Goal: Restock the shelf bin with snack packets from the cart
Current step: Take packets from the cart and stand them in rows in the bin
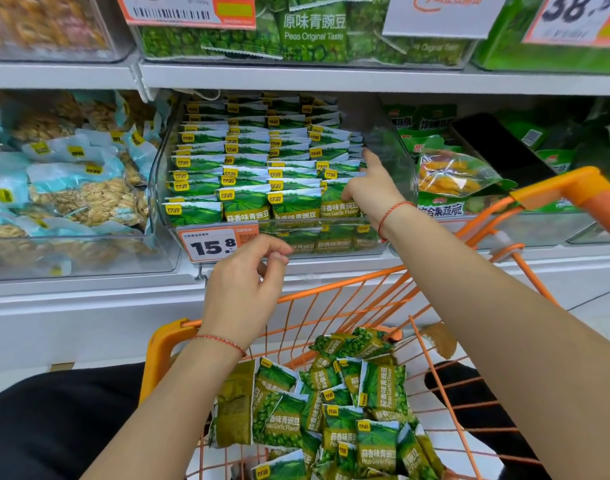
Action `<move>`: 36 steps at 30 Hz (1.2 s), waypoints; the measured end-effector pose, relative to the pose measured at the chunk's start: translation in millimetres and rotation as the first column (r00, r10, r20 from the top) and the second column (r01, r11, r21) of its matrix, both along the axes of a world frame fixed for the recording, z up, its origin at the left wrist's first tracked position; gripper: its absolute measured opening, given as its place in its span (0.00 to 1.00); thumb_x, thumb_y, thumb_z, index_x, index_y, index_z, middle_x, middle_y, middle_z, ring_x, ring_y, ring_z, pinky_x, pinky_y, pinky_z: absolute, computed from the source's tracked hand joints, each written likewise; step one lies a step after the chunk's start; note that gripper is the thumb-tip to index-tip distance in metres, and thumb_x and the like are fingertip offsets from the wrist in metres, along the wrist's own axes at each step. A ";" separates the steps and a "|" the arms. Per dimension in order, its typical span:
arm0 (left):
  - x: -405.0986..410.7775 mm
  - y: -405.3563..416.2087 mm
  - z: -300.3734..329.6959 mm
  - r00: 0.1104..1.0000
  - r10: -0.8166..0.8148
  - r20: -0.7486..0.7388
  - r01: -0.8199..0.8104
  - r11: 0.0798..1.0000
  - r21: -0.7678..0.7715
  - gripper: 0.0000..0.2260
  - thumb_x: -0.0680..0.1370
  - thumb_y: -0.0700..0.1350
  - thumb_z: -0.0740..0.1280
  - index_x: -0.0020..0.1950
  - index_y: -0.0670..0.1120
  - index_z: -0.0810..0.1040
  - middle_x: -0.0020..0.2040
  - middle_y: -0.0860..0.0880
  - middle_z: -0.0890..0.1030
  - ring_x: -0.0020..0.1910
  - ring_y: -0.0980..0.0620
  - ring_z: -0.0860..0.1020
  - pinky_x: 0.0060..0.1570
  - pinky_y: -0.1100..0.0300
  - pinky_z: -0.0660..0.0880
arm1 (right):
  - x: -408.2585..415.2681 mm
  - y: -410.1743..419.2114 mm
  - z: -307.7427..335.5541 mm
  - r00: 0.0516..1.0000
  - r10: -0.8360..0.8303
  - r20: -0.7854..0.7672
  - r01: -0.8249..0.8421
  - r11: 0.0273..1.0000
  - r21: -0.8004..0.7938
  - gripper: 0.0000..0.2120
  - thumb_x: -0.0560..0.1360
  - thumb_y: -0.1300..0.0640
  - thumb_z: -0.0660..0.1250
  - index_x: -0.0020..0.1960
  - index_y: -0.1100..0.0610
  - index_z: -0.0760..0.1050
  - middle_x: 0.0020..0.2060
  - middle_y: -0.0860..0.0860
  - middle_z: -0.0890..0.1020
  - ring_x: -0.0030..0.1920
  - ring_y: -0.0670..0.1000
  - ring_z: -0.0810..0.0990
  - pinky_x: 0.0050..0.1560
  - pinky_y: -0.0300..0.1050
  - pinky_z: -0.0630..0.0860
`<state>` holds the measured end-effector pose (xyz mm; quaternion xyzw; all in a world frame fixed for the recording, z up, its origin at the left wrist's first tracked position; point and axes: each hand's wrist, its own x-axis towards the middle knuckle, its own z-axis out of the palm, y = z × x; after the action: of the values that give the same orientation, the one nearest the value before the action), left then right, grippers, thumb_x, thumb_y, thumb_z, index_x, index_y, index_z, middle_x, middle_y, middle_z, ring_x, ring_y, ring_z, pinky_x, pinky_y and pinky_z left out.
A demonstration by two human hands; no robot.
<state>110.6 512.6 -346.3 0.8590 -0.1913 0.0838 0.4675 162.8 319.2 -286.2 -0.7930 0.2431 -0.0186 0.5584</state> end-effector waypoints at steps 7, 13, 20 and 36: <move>-42.6 -9.6 18.6 0.883 -0.371 0.286 0.344 0.928 0.143 0.09 0.76 0.43 0.60 0.49 0.46 0.81 0.40 0.53 0.81 0.37 0.58 0.76 0.37 0.63 0.74 | -24.8 -0.9 -7.2 0.991 -0.055 0.118 0.065 0.995 -0.081 0.34 0.77 0.64 0.64 0.77 0.54 0.51 0.70 0.57 0.67 0.63 0.57 0.74 0.51 0.45 0.73; -66.1 -41.3 -42.6 0.726 -0.433 -0.534 0.662 0.233 0.712 0.10 0.79 0.42 0.58 0.45 0.40 0.76 0.39 0.42 0.75 0.36 0.45 0.73 0.35 0.58 0.70 | -49.1 -5.3 -22.8 0.991 0.063 0.117 0.001 0.877 -0.481 0.27 0.78 0.58 0.63 0.74 0.54 0.58 0.65 0.57 0.74 0.61 0.57 0.73 0.60 0.45 0.68; -83.7 -57.5 -93.6 0.726 -0.367 -0.582 0.630 0.015 0.776 0.20 0.80 0.49 0.61 0.69 0.41 0.66 0.63 0.40 0.73 0.58 0.40 0.75 0.51 0.46 0.74 | -55.1 -8.0 -22.5 0.991 0.126 -0.048 -0.133 0.853 -0.505 0.29 0.79 0.56 0.62 0.76 0.55 0.54 0.57 0.59 0.80 0.65 0.64 0.69 0.74 0.50 0.50; -36.6 -37.2 48.2 0.787 -0.313 -0.532 0.609 0.536 0.585 0.05 0.76 0.47 0.70 0.44 0.49 0.74 0.45 0.48 0.80 0.46 0.49 0.77 0.44 0.59 0.71 | -46.0 -12.5 -30.5 0.982 0.188 -0.036 -0.184 0.875 -0.448 0.11 0.78 0.58 0.57 0.54 0.47 0.76 0.48 0.48 0.83 0.57 0.51 0.77 0.74 0.50 0.54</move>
<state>74.0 475.3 -298.1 0.8866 -0.3419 -0.2895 0.1150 116.8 306.7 -316.6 -0.9199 0.1527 -0.0238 0.3604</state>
